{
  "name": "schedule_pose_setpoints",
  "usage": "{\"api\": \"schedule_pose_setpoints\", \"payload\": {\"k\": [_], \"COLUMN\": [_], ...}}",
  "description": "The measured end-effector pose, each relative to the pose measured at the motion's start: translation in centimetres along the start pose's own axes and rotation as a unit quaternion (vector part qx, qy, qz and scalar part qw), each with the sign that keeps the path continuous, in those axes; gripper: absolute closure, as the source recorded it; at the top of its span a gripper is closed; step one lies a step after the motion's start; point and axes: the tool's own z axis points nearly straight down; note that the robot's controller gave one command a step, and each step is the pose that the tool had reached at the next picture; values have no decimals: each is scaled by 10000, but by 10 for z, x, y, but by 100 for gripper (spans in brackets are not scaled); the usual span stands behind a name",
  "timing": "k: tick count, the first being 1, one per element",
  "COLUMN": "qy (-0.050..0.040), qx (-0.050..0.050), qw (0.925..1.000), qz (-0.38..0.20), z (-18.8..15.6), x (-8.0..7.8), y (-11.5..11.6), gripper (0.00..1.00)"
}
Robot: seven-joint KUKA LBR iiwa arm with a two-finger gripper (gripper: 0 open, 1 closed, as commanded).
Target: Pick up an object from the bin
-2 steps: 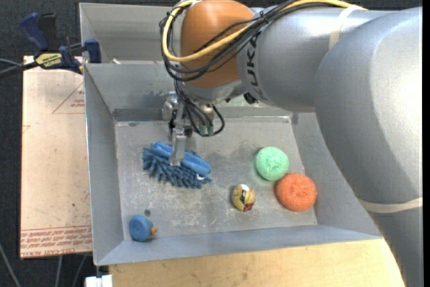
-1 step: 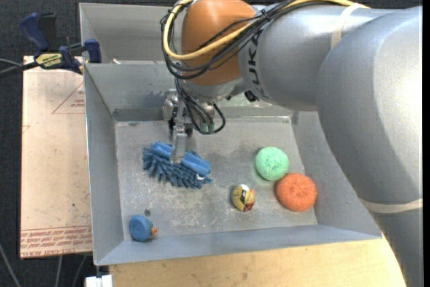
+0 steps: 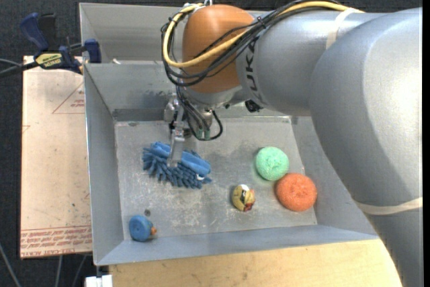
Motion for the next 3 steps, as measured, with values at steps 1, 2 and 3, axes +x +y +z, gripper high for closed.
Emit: {"api": "schedule_pose_setpoints", "payload": {"k": [1, 2, 3], "qy": [48, 14, 31], "qx": [21, 5, 20], "qw": [9936, 9989, 9638], "qz": [1126, 462, 2666], "z": [34, 46, 55], "x": [13, 18, 45], "y": [-3, -13, -7], "gripper": [0, 0, 100]}}
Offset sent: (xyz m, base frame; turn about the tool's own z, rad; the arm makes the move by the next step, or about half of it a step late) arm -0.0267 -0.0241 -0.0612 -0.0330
